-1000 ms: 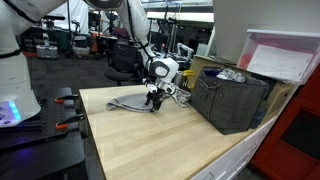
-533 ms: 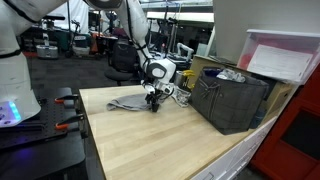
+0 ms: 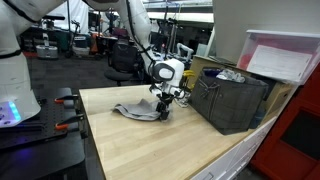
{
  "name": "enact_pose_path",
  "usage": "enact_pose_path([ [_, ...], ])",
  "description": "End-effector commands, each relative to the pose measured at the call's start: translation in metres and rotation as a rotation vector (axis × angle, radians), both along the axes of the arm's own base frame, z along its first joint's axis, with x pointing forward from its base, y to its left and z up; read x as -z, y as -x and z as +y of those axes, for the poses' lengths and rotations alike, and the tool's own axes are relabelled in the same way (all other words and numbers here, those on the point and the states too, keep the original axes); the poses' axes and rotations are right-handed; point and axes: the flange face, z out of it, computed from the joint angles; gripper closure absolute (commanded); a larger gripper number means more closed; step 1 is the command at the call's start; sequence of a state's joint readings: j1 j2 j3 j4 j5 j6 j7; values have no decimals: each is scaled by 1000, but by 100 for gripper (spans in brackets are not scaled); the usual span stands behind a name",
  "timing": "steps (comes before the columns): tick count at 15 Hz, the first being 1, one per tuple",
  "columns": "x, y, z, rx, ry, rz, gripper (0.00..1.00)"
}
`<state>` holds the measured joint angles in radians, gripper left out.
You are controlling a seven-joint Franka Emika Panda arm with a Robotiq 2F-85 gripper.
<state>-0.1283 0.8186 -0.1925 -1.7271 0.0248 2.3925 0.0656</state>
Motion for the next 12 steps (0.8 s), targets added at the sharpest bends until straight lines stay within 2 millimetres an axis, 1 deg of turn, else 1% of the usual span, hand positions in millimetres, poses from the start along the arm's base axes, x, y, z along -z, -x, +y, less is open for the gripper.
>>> enact_pose_path([
  [1,-13,4,-16,72,68,6,86],
  [2,-14,5,-19,85,78,9,75],
  [3,-14,5,-20,97,85,10,72],
  [8,-16,4,-23,130,123,2,35],
  [12,-16,3,-22,138,121,-5,5],
])
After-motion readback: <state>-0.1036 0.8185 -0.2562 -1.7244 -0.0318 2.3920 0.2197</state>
